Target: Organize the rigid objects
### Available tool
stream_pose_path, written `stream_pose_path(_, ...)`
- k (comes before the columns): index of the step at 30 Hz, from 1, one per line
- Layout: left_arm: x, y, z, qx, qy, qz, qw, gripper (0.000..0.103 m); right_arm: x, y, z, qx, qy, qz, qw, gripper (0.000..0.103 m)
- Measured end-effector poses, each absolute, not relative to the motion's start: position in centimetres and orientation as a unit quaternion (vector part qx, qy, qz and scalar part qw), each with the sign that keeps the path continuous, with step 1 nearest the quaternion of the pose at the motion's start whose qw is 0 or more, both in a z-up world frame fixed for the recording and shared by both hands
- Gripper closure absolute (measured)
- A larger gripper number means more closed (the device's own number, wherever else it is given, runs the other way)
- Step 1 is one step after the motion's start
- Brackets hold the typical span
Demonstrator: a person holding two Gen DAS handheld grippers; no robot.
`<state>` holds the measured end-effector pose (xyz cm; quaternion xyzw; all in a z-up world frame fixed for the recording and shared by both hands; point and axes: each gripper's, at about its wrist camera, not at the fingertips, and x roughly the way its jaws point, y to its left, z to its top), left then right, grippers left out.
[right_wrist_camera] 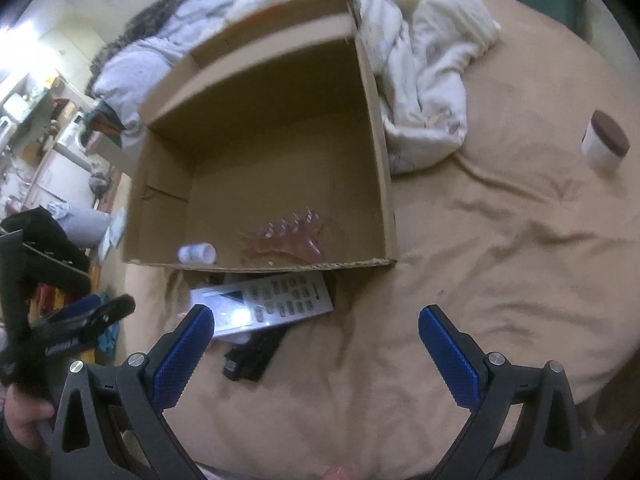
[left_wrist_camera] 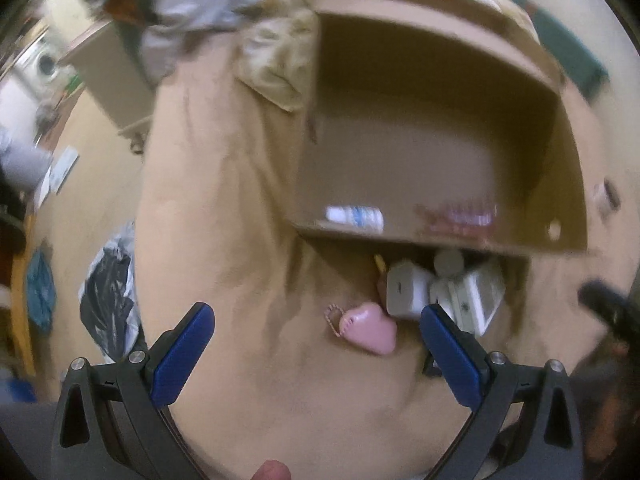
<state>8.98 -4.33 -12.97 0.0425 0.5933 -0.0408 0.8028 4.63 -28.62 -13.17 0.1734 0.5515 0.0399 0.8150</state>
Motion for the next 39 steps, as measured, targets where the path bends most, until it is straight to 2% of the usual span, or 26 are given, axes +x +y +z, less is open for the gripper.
stream_pose_path(5,8.6,-8.4,-17.1,0.183,0.607,-0.052,0.772,0.001,5.0,-27.8,-13.5,0.165,0.559,0.049,0.811,0.000)
stream_pose_path(12,8.5,-10.6,-19.7,0.218,0.617,-0.081,0.751,0.004,5.1,-27.9,-13.6,0.163,0.563,0.050,0.809,0.000)
stream_pose_path(14,8.6,-10.7,-20.2,0.215,0.626,-0.083,0.745,0.021,5.2,-28.1,-13.6,0.168,0.564,0.050,0.807,0.000)
stream_pose_path(18,8.6,-10.9,-21.0,0.210,0.641,-0.095,0.732,0.044,5.4,-28.3,-13.8,0.177,0.564,0.050,0.805,0.000)
stream_pose_path(19,8.6,-11.0,-21.0,0.209,0.640,-0.099,0.733,0.056,5.5,-28.2,-13.8,0.177,0.566,0.051,0.804,0.000)
stream_pose_path(20,8.5,-11.2,-20.9,0.210,0.638,-0.102,0.734,0.062,5.6,-28.1,-13.9,0.175,0.567,0.051,0.803,0.000)
stream_pose_path(22,8.3,-11.5,-20.7,0.216,0.637,-0.104,0.732,0.080,5.7,-27.7,-14.1,0.170,0.570,0.052,0.802,0.000)
stream_pose_path(28,8.6,-11.3,-20.5,0.200,0.645,-0.108,0.729,0.088,5.9,-27.4,-14.1,0.165,0.572,0.053,0.802,0.000)
stream_pose_path(30,8.6,-11.0,-20.3,0.196,0.647,-0.107,0.729,0.094,5.8,-27.4,-14.1,0.165,0.572,0.052,0.802,0.000)
stream_pose_path(31,8.7,-10.8,-20.2,0.194,0.648,-0.105,0.729,0.099,5.8,-27.4,-14.2,0.164,0.572,0.052,0.802,0.000)
stream_pose_path(35,8.3,-8.6,-19.1,0.160,0.660,-0.119,0.725,0.100,5.8,-27.4,-14.4,0.163,0.575,0.050,0.800,0.000)
stream_pose_path(39,7.7,-7.0,-15.8,0.133,0.650,-0.136,0.735,0.101,6.0,-27.4,-14.4,0.168,0.574,0.052,0.800,0.000)
